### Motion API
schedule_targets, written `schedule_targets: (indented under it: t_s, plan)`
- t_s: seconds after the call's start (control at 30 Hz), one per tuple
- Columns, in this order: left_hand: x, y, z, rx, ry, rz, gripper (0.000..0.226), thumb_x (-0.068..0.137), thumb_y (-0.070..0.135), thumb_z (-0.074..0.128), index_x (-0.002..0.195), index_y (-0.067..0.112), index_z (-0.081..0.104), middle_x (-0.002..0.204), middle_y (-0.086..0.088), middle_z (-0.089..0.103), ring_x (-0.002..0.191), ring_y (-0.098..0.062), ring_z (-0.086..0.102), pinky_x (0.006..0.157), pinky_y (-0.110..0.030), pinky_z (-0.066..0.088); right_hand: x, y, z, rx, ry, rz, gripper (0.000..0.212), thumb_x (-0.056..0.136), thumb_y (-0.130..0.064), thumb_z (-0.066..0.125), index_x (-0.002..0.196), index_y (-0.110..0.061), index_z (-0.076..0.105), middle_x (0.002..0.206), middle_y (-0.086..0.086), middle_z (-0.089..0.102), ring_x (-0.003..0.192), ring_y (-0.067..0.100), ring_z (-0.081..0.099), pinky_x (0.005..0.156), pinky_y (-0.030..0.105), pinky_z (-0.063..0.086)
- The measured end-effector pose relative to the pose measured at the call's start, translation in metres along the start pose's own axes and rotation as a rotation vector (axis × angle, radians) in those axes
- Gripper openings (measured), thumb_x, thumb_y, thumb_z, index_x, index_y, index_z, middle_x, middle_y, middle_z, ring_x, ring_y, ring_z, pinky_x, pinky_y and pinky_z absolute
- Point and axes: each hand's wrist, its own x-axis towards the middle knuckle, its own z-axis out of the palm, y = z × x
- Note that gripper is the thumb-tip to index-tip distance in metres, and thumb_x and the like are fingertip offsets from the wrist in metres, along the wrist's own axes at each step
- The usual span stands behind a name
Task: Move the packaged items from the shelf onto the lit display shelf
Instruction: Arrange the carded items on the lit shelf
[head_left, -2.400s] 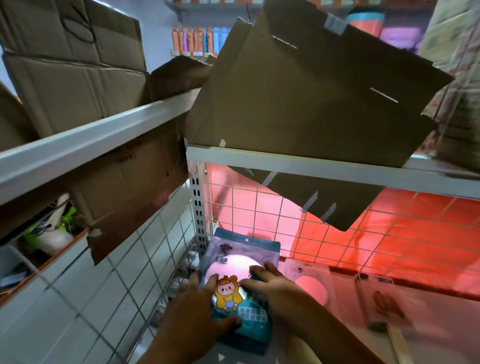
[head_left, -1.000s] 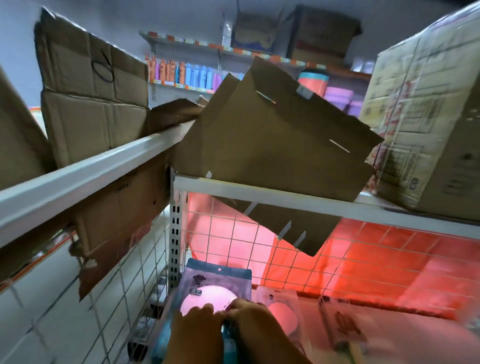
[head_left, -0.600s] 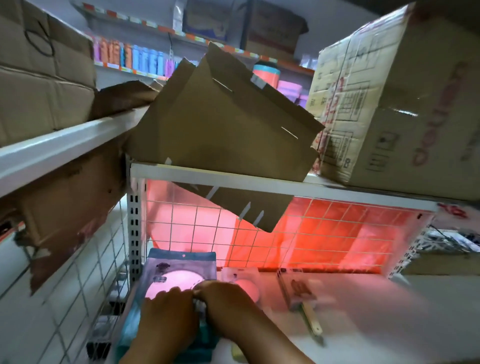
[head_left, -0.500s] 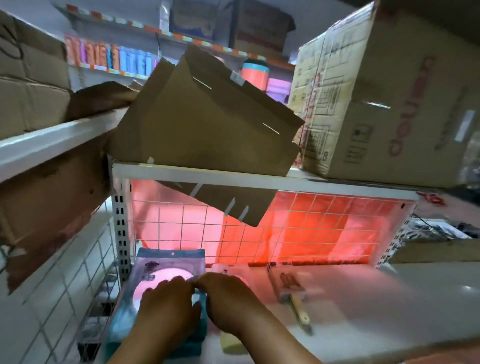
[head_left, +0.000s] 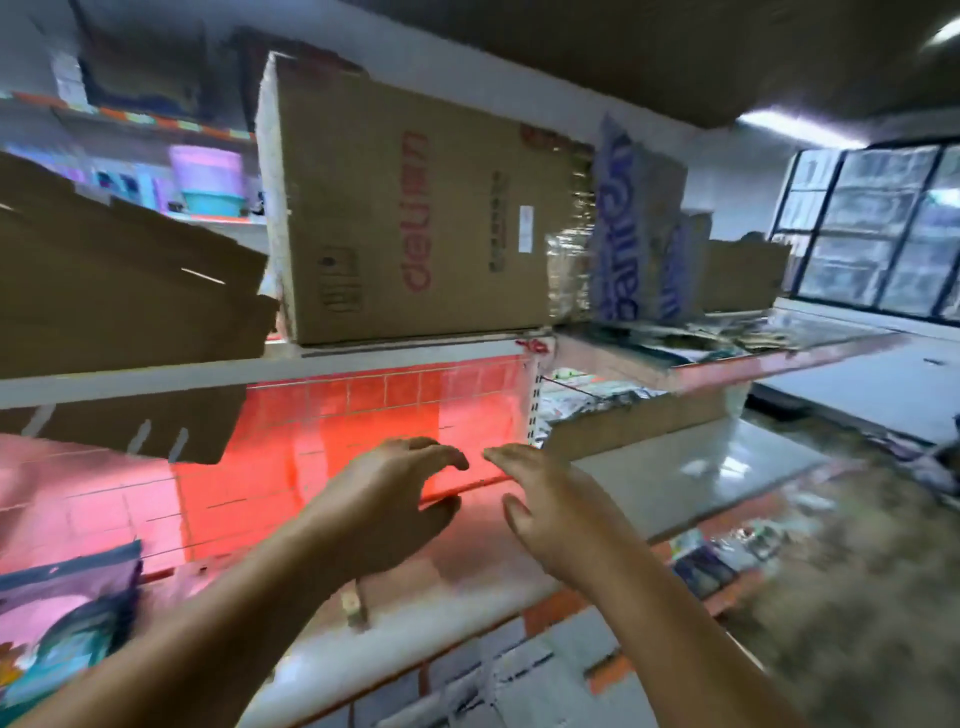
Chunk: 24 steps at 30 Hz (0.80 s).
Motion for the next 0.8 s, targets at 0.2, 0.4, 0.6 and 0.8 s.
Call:
schedule_targets:
  t_s: [0.2,0.4,0.6,0.8]
  plan:
    - [0.072,0.127,0.045,-0.034,-0.008,0.251,0.045,0.088,0.055,0.053,0.129,0.039,0.059,0.124,0.015,0.067,0.111,-0.012,0.064,0.091,-0.031,0.053,-0.091,0.115,-0.096,-0.087,0.090,0.185,0.058,0.093,-0.020,0.054,0.149,-0.034,0.044,0.150,-0.006,0.049,0.134,0.016,0.049,0.109,0.028,0.038]
    - [0.123,0.221,0.089,-0.081,-0.017,0.376,0.051,0.086,0.068,0.043,0.132,0.048,0.050,0.129,0.021,0.065,0.114,-0.008,0.063,0.093,-0.035,0.053,-0.153,0.181,-0.152,-0.140,0.153,0.322,0.056,0.095,-0.020,0.050,0.147,-0.038,0.045,0.152,-0.017,0.045,0.135,0.006,0.045,0.107,0.023,0.037]
    - [0.164,0.249,0.109,-0.072,-0.008,0.426,0.051,0.085,0.073,0.039,0.133,0.058,0.041,0.132,0.027,0.058,0.115,-0.006,0.060,0.090,-0.036,0.054,-0.154,0.221,-0.173,-0.159,0.189,0.393,0.054,0.095,-0.019,0.054,0.145,-0.039,0.048,0.150,-0.019,0.046,0.135,0.005,0.046,0.108,0.025,0.038]
    - [0.238,0.229,0.123,-0.227,-0.014,0.420,0.040,0.094,0.055,0.057,0.133,0.049,0.056,0.138,0.028,0.054,0.120,0.002,0.053,0.101,-0.017,0.042,-0.107,0.266,-0.169,-0.204,0.161,0.381,0.053,0.093,-0.021,0.057,0.141,-0.043,0.049,0.146,-0.024,0.048,0.132,0.002,0.048,0.107,0.027,0.042]
